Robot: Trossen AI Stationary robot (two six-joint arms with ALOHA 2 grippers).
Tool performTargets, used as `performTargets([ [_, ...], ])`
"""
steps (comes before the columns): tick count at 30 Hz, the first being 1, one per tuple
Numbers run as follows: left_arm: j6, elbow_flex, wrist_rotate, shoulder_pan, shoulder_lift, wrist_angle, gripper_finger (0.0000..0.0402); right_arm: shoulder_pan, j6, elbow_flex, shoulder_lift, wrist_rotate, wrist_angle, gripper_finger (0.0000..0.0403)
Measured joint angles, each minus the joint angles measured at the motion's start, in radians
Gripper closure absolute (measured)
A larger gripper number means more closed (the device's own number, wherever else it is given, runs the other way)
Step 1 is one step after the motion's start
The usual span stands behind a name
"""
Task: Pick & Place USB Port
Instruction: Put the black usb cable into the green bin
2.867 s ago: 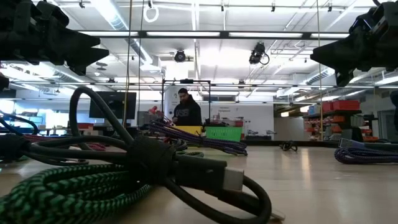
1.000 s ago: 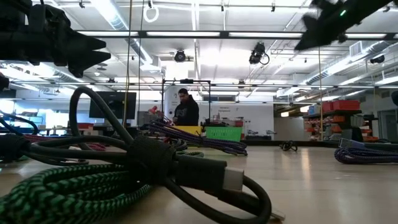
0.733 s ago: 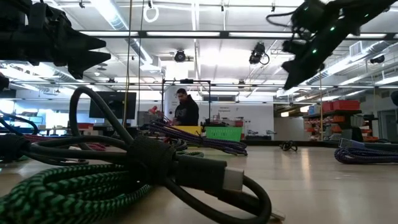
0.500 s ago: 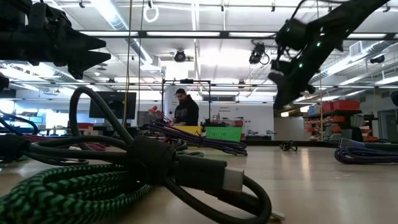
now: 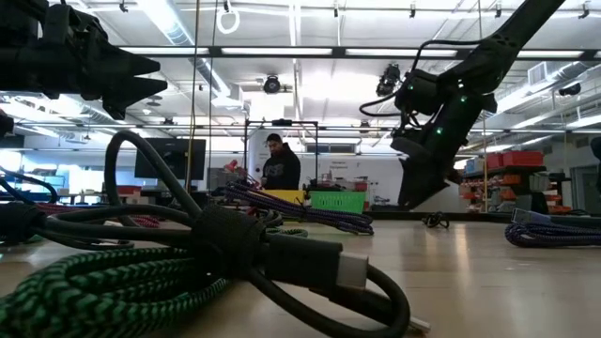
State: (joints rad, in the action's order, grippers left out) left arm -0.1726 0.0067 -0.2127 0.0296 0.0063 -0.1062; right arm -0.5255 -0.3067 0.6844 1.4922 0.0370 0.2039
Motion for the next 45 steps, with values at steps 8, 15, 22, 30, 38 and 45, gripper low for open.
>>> performTargets([
  [8, 0.0, 0.0, 0.0, 0.0, 0.0, 0.0, 0.0181, -0.021, -0.021, 0.0, -0.002, -0.026, 0.091, 0.0193],
  [15, 0.0, 0.0, 0.0, 0.0, 0.0, 0.0, 0.0181, -0.041, -0.036, 0.0, -0.002, -0.032, 0.119, 0.0193],
  [22, 0.001, 0.0, 0.0, 0.0, 0.0, 0.0, 0.0181, -0.081, -0.034, 0.0, -0.002, -0.032, 0.134, 0.0192],
  [30, 0.002, 0.0, 0.0, 0.0, 0.0, 0.001, 0.0181, -0.055, -0.071, 0.0, -0.003, -0.043, 0.193, 0.0192],
  [38, 0.002, 0.0, 0.0, 0.0, 0.0, 0.001, 0.0181, 0.023, -0.104, 0.0, -0.003, -0.055, 0.173, 0.0202],
  [45, 0.002, 0.0, 0.0, 0.0, 0.0, 0.001, 0.0181, 0.062, -0.11, 0.0, 0.025, -0.055, 0.156, 0.0224],
])
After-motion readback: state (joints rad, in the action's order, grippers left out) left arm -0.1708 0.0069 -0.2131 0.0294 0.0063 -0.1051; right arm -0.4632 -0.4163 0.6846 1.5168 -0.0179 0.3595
